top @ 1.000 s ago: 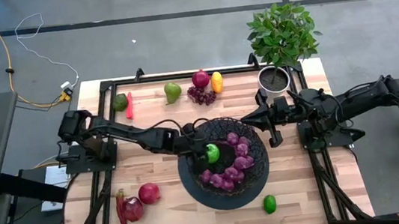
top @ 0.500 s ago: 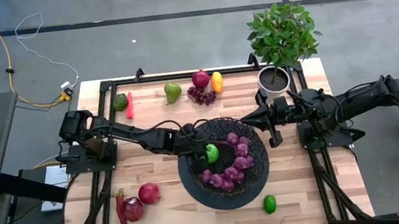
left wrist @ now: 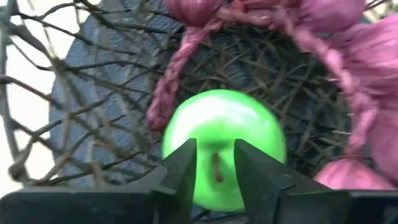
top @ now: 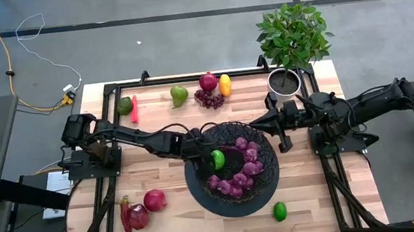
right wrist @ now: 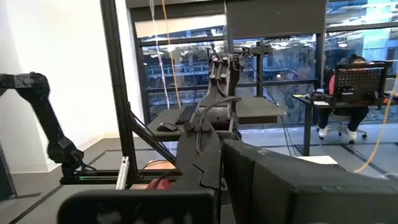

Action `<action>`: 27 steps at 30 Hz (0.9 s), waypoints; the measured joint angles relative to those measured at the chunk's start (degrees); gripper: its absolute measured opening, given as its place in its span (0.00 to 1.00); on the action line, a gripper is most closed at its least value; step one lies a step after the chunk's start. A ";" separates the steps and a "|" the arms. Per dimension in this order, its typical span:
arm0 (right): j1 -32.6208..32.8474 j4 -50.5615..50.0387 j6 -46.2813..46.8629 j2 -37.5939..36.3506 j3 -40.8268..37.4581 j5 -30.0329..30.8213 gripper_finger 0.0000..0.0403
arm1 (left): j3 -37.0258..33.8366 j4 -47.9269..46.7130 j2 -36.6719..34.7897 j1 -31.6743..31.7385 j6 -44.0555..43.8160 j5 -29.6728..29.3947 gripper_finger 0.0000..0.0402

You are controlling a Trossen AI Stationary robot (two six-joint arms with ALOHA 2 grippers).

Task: Build produce basket
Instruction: Put the yellow mango into the basket

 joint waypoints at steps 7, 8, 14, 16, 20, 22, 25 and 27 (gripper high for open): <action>0.00 -0.68 0.00 0.02 0.00 0.18 0.00 | -0.01 -0.09 -1.40 1.39 -1.82 2.36 0.44; 0.00 -0.68 0.00 0.02 0.00 0.18 0.00 | 0.00 -0.22 -2.04 1.61 -1.83 3.08 0.46; 0.00 -0.92 0.00 0.02 0.00 0.18 0.00 | 0.00 -1.62 -9.16 3.15 -1.44 4.83 0.60; 0.00 -0.96 0.00 0.02 0.00 0.20 0.00 | 0.07 -2.92 -11.95 3.46 0.50 4.82 0.65; 0.00 -1.42 0.00 0.02 0.00 0.20 0.00 | 0.07 -8.44 -16.98 3.82 4.17 4.84 0.74; 0.00 -1.63 0.00 0.02 0.00 0.20 0.00 | 0.04 -11.10 -18.79 3.81 4.76 4.96 0.79; 0.00 -2.33 0.00 0.02 -0.02 0.20 0.00 | 0.02 -16.21 -21.18 3.81 4.70 7.29 0.85; 0.00 -2.50 0.00 0.02 -0.02 0.20 0.00 | 0.09 -18.31 -22.15 3.58 4.69 8.78 0.89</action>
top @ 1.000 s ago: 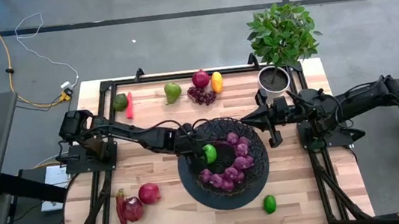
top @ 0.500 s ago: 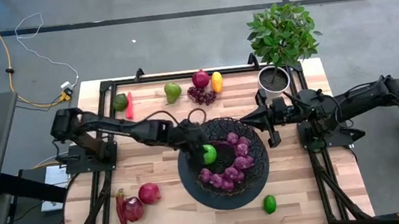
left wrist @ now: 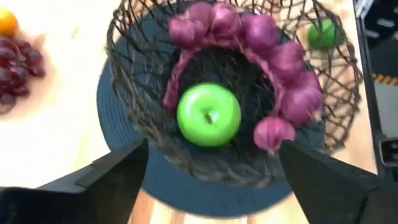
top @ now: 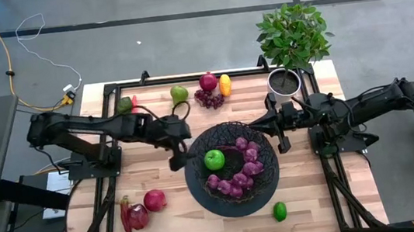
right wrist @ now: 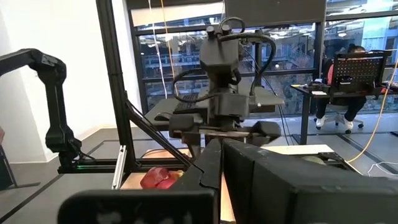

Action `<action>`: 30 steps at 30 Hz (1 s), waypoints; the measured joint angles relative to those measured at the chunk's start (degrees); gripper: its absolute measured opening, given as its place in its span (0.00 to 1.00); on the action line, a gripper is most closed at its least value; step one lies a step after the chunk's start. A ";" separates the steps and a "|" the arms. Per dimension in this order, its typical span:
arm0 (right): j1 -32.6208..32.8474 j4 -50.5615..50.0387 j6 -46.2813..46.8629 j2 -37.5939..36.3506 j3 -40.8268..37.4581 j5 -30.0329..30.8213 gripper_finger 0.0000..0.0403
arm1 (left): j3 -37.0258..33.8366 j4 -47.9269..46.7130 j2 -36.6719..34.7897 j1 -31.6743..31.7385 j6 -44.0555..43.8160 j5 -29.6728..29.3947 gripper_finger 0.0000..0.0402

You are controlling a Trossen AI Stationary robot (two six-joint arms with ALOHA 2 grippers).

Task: Build produce basket
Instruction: Put the yellow mango into the basket

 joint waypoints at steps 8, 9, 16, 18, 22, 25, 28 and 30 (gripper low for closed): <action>0.00 0.12 0.26 0.00 0.00 0.02 0.00 | -0.03 -5.56 -1.80 -3.43 -1.92 8.97 0.96; 0.00 0.20 0.26 0.00 0.00 0.02 0.00 | -0.06 -5.96 -1.96 -4.37 -1.65 9.14 0.96; 0.00 -0.12 1.54 0.00 0.00 0.02 0.00 | -0.08 -8.16 -3.05 -14.35 4.17 4.71 0.97; -0.01 -0.26 2.21 0.00 0.00 0.02 0.00 | -0.06 -9.28 -3.05 -17.22 4.60 1.86 0.97; 0.00 -0.32 2.51 0.00 0.00 0.02 0.00 | -0.09 -9.68 -2.24 -21.05 1.24 -2.20 0.95; -0.02 -0.34 1.44 0.00 0.00 0.02 0.00 | 0.77 -9.53 -2.26 -22.55 -5.45 -5.43 0.94; 0.00 -0.32 0.99 0.00 0.00 -0.45 0.00 | 2.22 -8.05 -2.26 -23.16 -9.76 -11.60 0.93; 0.00 -0.30 0.87 0.00 0.00 -1.07 0.00 | 3.08 -6.70 -2.27 -23.23 -11.36 -16.47 0.92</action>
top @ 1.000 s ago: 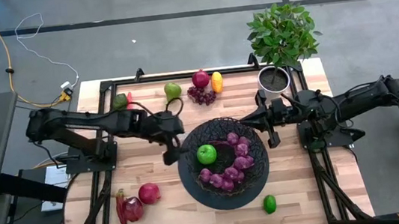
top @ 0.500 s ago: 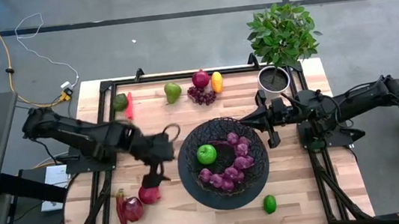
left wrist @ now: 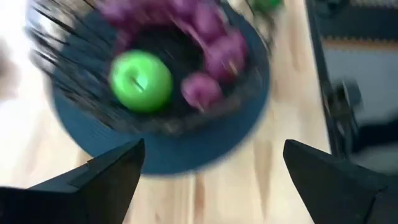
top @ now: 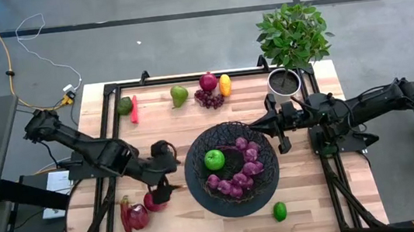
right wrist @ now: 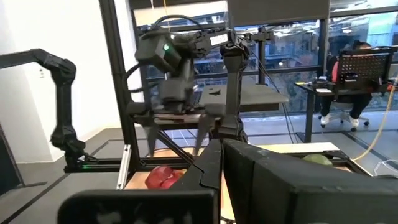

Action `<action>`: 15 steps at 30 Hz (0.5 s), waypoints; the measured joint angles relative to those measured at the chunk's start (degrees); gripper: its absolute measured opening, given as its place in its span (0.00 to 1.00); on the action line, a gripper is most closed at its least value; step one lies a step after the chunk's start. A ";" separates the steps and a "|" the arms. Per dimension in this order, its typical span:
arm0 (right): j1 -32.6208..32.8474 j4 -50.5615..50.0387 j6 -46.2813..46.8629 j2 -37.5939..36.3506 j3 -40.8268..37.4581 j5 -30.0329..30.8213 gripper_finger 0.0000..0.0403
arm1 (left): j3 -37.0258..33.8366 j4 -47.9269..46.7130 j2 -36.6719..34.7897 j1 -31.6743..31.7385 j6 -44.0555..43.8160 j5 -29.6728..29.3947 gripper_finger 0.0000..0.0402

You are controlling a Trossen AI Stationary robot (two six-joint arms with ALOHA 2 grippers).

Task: Build produce basket
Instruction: Put the yellow mango into the basket

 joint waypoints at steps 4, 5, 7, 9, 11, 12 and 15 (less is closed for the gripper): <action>-0.02 0.01 -2.22 0.00 0.00 -0.95 0.00 | 0.72 2.74 -1.60 0.49 -4.29 -9.92 0.89; 0.00 0.03 -2.40 0.00 0.00 -0.97 0.00 | 0.75 3.06 -2.35 0.49 -5.09 -12.38 0.87; 0.00 0.07 -2.36 0.00 0.00 -1.05 0.00 | 0.75 3.19 -3.88 0.32 -6.06 -17.98 0.82; -0.02 0.27 -2.36 0.00 0.00 -1.08 0.00 | 0.75 3.81 -5.46 -0.14 -6.57 -23.72 0.74; 0.00 0.51 -2.36 -0.02 0.00 -1.25 0.00 | 0.75 3.90 -7.32 -0.81 -6.16 -28.81 0.65; 0.00 0.52 -2.36 -0.02 0.00 -1.78 0.00 | 0.75 3.98 -8.27 -1.06 -5.68 -31.44 0.60; 0.00 1.74 -2.36 -0.02 0.00 -3.22 0.00 | -0.22 5.39 -11.15 -1.66 -4.30 -37.03 0.42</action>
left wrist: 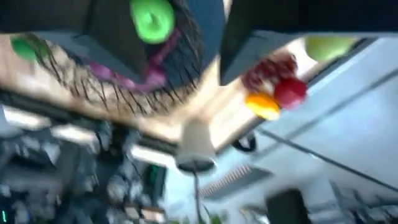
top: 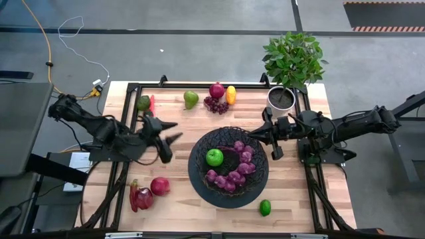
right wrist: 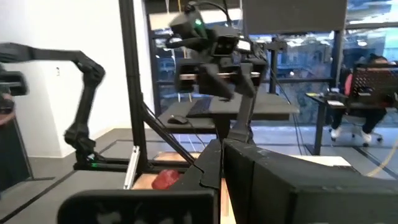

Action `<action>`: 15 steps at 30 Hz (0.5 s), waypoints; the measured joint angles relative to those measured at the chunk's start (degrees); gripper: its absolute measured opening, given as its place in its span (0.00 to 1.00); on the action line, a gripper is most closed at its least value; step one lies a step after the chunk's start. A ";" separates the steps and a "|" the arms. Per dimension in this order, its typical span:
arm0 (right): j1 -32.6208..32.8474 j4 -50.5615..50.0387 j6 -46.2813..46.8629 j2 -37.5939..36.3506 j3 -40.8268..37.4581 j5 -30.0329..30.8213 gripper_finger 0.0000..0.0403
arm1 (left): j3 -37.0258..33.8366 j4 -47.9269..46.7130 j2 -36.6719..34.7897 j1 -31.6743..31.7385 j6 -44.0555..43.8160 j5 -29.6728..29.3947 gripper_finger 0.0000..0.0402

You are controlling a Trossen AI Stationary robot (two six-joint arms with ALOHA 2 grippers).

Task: Build produce basket
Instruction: Put the yellow mango into the basket

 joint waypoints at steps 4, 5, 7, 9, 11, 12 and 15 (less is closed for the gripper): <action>0.02 0.26 0.00 0.00 0.00 -0.31 0.00 | -5.74 6.60 -5.29 -0.25 3.27 0.30 0.14; 0.02 0.26 0.00 0.00 0.00 -0.31 0.00 | -7.75 8.83 -6.80 -0.27 4.14 1.10 0.07; 0.02 0.26 0.00 0.00 0.00 -0.29 0.00 | -11.97 13.85 -9.63 -0.25 5.96 2.77 0.03; 0.02 0.41 0.02 0.00 0.00 -0.31 0.00 | -16.08 19.79 -12.31 0.43 7.93 4.93 0.04; 0.02 0.52 0.01 0.00 0.00 -0.30 0.00 | -19.87 26.26 -14.55 1.78 10.43 7.78 0.03; 0.02 0.49 0.02 0.00 0.00 -0.29 0.00 | -21.65 29.31 -15.61 2.56 11.64 9.80 0.02; 0.02 0.48 0.02 0.02 0.00 -0.29 0.00 | -26.61 38.00 -18.35 5.17 15.15 15.49 0.01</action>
